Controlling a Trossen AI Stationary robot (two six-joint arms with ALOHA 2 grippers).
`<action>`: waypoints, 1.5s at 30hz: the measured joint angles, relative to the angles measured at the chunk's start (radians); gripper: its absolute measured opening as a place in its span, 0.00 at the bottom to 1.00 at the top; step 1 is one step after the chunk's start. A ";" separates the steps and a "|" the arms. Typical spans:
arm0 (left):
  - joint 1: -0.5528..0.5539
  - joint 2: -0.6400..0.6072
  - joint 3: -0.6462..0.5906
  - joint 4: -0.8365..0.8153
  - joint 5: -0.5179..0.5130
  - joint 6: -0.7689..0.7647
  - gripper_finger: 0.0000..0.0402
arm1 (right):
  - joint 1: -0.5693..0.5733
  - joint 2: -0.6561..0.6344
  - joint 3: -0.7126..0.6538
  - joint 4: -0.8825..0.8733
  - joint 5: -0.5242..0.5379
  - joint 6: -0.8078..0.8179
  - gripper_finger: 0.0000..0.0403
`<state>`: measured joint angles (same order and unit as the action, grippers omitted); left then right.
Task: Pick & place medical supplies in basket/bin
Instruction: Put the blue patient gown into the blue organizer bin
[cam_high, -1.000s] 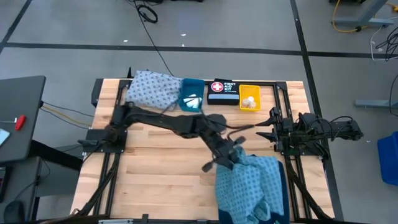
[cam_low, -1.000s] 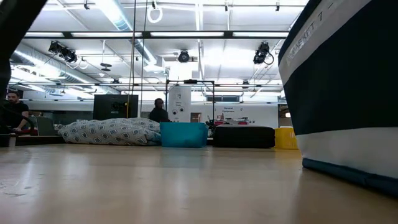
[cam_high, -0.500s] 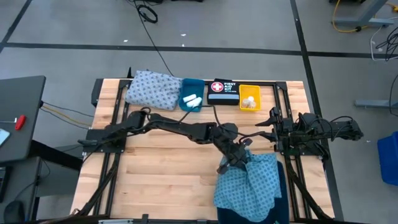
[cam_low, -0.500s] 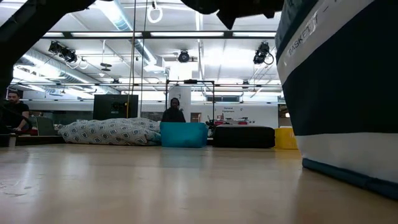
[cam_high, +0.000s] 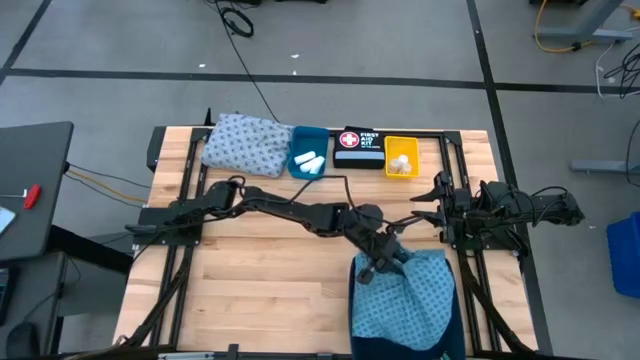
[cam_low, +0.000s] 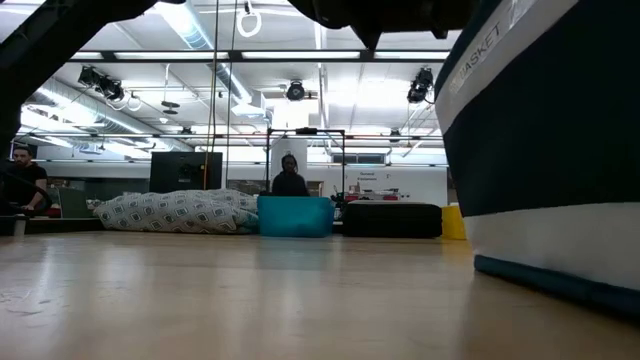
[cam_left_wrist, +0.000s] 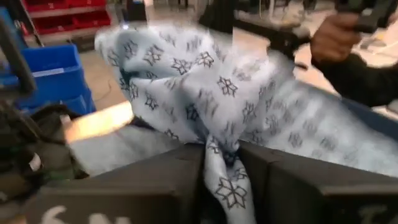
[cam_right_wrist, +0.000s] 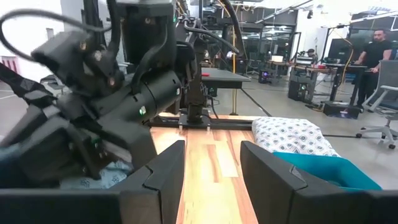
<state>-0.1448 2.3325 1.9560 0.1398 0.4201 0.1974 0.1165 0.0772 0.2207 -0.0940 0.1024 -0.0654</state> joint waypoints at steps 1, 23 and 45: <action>0.000 0.000 0.000 0.016 0.003 -0.006 0.19 | 0.000 0.000 0.000 0.000 0.000 0.000 0.40; -0.035 -0.076 0.000 0.053 -0.081 0.105 0.55 | 0.000 0.001 0.000 -0.006 0.000 0.008 0.40; -0.135 -0.058 -0.001 -0.375 -0.308 0.173 0.01 | 0.000 0.001 0.000 -0.007 0.051 0.027 0.40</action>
<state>-0.2799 2.2746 1.9553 -0.2350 0.1123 0.3704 0.1167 0.0784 0.2207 -0.1010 0.1536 -0.0380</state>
